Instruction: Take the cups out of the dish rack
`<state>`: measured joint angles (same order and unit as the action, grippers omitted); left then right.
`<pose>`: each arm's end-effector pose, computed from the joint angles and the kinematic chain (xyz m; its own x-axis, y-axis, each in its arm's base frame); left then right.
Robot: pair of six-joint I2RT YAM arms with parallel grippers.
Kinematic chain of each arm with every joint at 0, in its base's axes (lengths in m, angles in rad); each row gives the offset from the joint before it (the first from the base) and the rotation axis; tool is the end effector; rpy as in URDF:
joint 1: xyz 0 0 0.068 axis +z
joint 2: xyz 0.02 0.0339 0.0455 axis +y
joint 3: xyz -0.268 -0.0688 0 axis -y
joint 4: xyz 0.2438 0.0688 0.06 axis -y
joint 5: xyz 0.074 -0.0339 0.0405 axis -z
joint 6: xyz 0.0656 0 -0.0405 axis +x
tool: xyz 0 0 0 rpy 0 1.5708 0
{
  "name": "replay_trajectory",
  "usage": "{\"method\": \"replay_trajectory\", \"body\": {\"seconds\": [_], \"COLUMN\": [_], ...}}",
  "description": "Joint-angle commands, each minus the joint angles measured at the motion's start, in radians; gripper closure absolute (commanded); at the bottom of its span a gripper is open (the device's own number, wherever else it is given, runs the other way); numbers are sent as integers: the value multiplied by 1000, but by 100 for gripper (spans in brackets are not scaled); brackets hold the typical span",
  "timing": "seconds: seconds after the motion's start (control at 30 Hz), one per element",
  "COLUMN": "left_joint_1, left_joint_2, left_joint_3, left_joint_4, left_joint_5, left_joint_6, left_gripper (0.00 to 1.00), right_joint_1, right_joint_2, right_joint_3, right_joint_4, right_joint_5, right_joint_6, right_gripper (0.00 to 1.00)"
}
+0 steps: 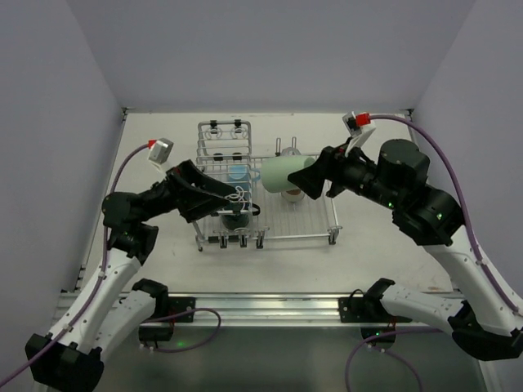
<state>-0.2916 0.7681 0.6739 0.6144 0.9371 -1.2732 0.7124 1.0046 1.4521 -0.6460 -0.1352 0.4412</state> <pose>0.1510 -0.1005 0.3926 -0.6634 -0.3919 -0.6374 0.7014 -0.0293 -0.7121 0.1504 0.1416 0.4719 -0.4542 0.1668 -0.8751 -0.6124 0.6550 0.4427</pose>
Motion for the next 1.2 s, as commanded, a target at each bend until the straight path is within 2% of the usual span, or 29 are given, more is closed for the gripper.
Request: {"method": "replay_trajectory", "body": {"seconds": [0.0, 0.2, 0.53, 0.83, 1.0, 1.17], "left_joint_1": [-88, -116, -118, -153, -161, -164], "left_joint_2": [31, 36, 42, 92, 100, 105], "left_joint_3": [-33, -115, -80, -92, -97, -114], "left_joint_4": [150, 188, 189, 306, 350, 432], "left_joint_5": [-21, -107, -172, -205, -210, -207], "left_joint_6": [-178, -258, -250, -313, -348, -403], "left_gripper": [12, 13, 15, 16, 29, 32], "right_joint_1": [2, 2, 2, 4, 4, 4], "right_joint_2": [-24, -32, -49, -14, 14, 6], "right_joint_3": [-22, -67, -142, -191, -243, -314], "right_joint_4": [159, 241, 307, 413, 499, 594], "right_joint_5": [-139, -236, -322, -389, -423, -442], "right_joint_6": [-15, -13, 11, 24, 21, 21], "right_gripper": [100, 100, 100, 100, 100, 100]}}
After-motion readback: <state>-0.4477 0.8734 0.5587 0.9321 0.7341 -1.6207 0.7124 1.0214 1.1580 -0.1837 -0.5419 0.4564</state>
